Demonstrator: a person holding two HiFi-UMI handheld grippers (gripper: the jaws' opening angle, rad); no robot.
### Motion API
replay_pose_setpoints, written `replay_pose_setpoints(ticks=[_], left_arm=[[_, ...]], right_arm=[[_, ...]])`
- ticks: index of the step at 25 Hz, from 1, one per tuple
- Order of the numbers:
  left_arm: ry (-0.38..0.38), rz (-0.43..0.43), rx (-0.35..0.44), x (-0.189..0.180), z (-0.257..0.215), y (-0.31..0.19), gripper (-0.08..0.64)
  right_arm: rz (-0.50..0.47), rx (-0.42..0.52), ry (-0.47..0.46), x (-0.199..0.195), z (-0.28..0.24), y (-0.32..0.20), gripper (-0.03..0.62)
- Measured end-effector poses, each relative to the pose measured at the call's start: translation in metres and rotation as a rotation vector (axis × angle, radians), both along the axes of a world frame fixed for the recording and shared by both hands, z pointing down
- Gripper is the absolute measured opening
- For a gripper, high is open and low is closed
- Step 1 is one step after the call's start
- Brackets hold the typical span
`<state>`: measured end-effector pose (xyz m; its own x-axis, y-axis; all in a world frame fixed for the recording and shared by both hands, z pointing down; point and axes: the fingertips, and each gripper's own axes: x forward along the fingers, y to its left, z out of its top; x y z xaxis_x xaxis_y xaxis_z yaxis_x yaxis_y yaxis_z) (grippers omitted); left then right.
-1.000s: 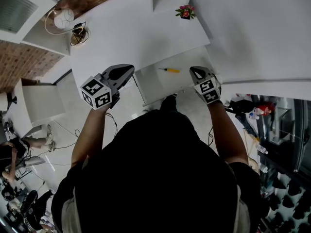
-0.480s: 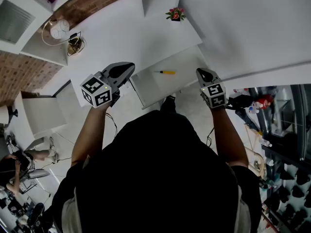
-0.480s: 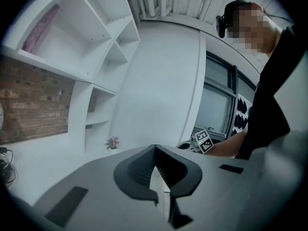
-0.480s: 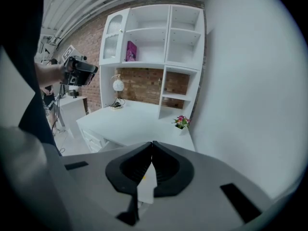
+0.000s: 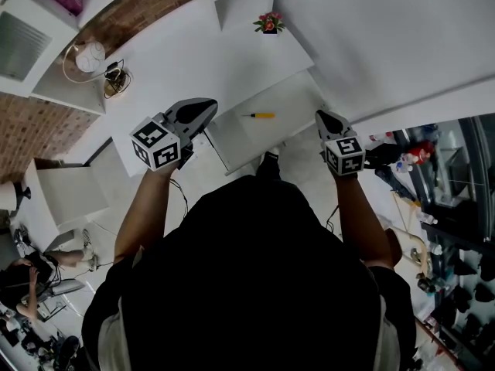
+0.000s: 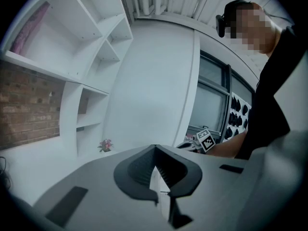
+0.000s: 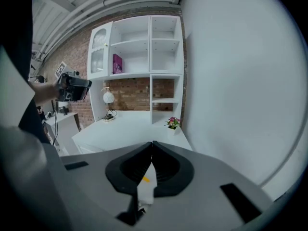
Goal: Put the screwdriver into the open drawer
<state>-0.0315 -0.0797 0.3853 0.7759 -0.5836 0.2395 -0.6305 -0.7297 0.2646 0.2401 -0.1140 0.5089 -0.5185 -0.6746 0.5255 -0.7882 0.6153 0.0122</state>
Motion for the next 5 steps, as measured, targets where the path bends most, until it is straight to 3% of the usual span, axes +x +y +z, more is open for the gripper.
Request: replay_pose_setpoints(ticks=[5], left_arm=[[0.057,0.022,-0.015,0.0081,-0.0064,0.0038,0.015]], right_arm=[[0.023,0.001,-0.025,0.0048,-0.0059,0.0053,0.006]])
